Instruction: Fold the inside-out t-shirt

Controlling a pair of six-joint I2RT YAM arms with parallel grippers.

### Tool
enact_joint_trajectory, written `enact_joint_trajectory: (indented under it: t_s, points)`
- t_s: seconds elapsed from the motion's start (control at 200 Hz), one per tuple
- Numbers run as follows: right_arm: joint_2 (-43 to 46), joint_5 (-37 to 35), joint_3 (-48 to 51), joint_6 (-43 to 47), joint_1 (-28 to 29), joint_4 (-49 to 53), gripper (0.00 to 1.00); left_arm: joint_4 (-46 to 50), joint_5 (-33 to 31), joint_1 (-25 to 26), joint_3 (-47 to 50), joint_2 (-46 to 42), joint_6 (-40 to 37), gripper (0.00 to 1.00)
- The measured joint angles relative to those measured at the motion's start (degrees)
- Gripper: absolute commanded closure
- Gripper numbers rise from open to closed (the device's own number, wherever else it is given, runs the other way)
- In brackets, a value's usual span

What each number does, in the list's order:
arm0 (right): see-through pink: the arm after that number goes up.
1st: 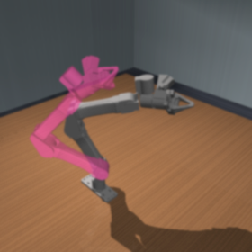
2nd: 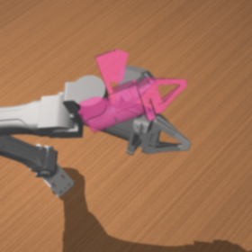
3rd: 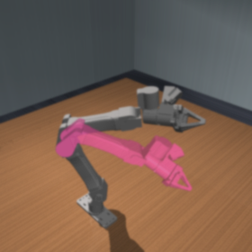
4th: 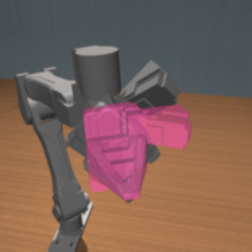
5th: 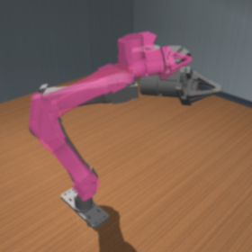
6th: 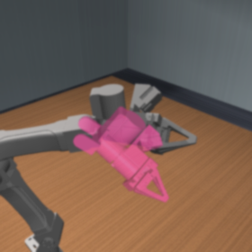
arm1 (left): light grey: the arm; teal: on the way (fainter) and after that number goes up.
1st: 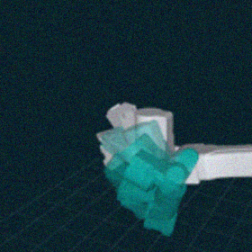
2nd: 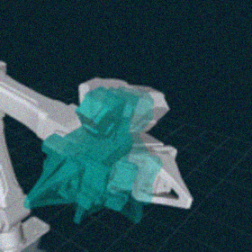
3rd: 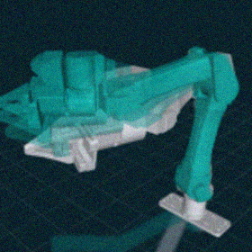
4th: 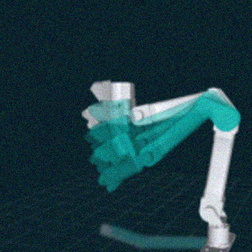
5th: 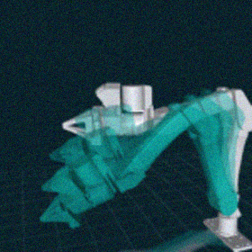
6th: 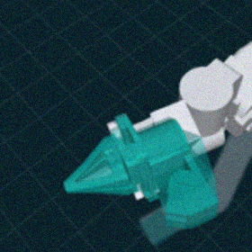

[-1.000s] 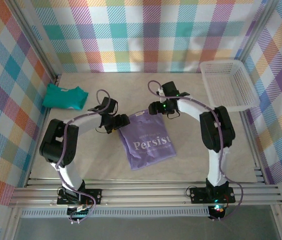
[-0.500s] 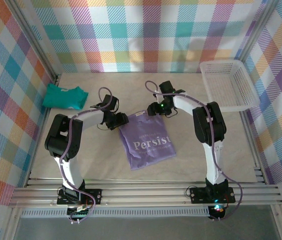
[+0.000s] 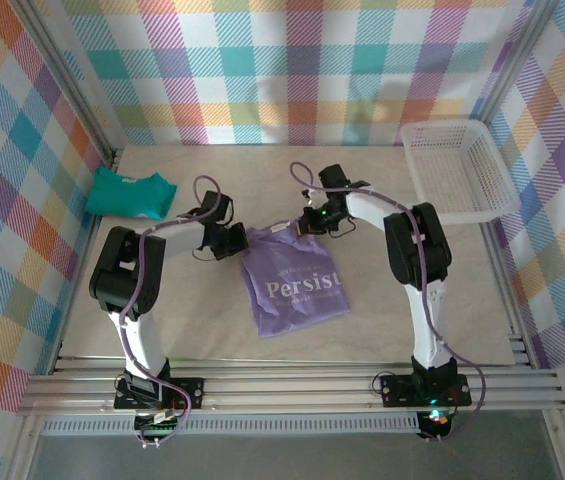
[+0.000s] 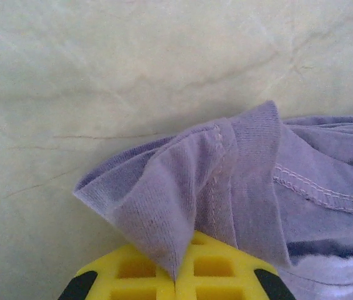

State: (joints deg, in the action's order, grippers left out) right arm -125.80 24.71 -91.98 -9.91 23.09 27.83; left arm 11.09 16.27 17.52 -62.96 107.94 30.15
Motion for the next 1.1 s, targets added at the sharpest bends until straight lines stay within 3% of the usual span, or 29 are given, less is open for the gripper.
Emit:
enact_joint_trajectory:
  t_s: [0.275,0.535,0.65,0.755,0.915,1.104]
  points:
    - [18.0,1.4,10.9,-0.2,-4.6,-12.3,1.00,-7.7,2.8,-1.3,-0.4,-6.1,-1.5,1.00]
    - [25.9,1.4,4.7,-0.3,-7.2,-23.3,1.00,-9.8,4.6,-4.1,-20.8,-9.0,-2.5,1.00]
    - [28.7,1.7,5.1,-0.2,-7.6,-25.9,1.00,-11.5,5.8,-4.1,-22.2,-11.4,-2.8,1.00]
    - [33.4,2.8,12.0,-0.5,-7.6,-29.4,0.99,-14.4,7.1,-3.7,-15.4,-15.1,-2.7,1.00]
    - [40.9,3.7,30.1,-3.8,-7.2,-32.9,0.97,-18.7,8.7,-0.9,3.5,-21.3,-2.3,1.00]
    - [54.3,0.7,52.5,-8.7,-6.3,-28.9,0.96,-19.1,8.3,8.5,22.3,-30.3,0.2,1.00]
